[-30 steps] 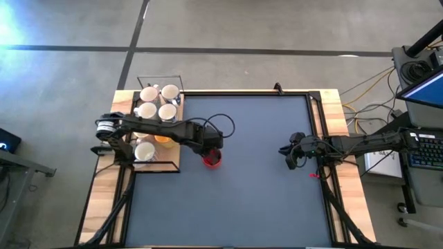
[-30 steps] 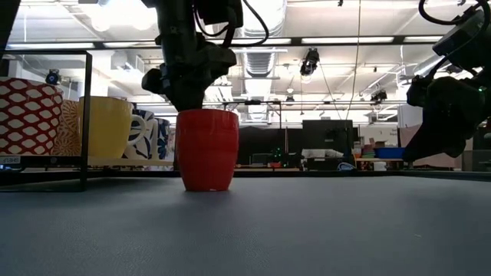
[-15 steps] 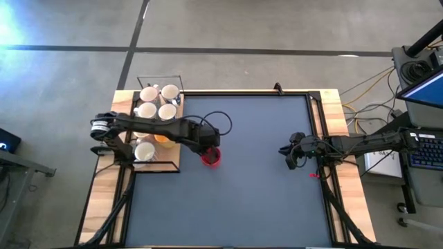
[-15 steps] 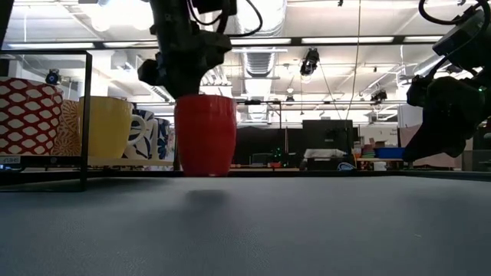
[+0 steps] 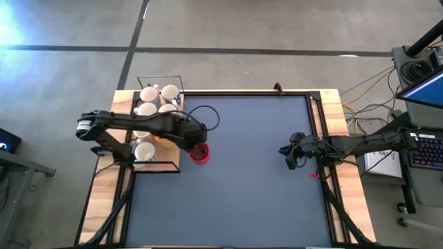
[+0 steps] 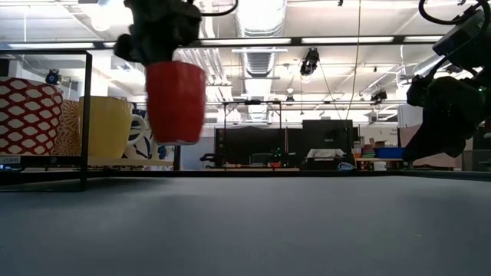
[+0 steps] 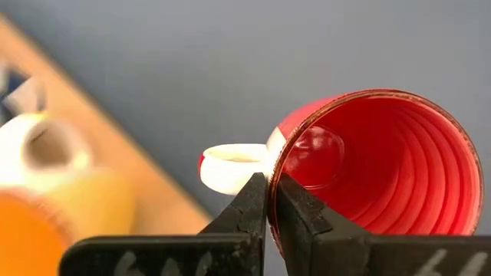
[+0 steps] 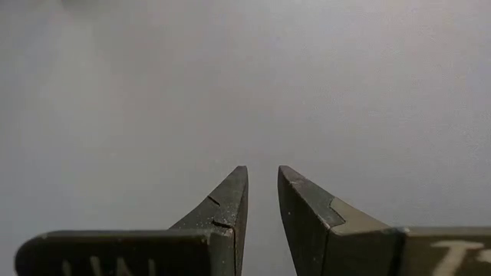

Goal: Place coffee mugs
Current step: Put the orange mug on the shelf

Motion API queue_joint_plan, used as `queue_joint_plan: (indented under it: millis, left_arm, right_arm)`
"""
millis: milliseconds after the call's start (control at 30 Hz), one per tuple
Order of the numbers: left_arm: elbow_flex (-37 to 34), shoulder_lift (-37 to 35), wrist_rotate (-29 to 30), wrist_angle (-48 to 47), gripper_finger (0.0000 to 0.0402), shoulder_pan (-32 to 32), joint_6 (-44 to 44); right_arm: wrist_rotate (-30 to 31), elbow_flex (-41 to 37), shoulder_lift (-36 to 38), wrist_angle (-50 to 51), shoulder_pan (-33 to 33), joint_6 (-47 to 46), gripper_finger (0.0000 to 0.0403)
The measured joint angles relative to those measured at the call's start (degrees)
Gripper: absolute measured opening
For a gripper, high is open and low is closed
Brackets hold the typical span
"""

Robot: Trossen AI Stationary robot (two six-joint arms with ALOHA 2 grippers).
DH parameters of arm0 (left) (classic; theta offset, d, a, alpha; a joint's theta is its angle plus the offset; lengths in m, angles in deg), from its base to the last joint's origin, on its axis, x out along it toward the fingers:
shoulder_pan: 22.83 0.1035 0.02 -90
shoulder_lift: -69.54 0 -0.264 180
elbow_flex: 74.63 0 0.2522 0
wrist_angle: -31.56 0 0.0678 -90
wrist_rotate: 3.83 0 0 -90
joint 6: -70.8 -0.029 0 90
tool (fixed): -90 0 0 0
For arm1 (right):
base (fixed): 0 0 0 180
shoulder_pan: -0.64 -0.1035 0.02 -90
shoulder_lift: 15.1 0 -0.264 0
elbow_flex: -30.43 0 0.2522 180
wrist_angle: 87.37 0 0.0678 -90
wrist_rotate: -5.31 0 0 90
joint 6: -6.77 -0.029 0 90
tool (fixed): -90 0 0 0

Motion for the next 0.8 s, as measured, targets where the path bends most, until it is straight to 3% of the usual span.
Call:
queue_joint_plan:
  millis: [367, 800]
  left_arm:
    - [-0.04, -2.2, 2.02, -13.03, 0.0002, 0.0, 3.23]
    - [-1.14, -5.53, 3.17, -14.24, 0.0005, -0.82, 6.05]
  right_arm:
    - [-0.01, 0.0, 0.0, 0.0, -0.02, 0.01, 0.0063]
    - [-0.01, 0.0, 0.0, -0.01, 0.0, 0.0, 0.0063]
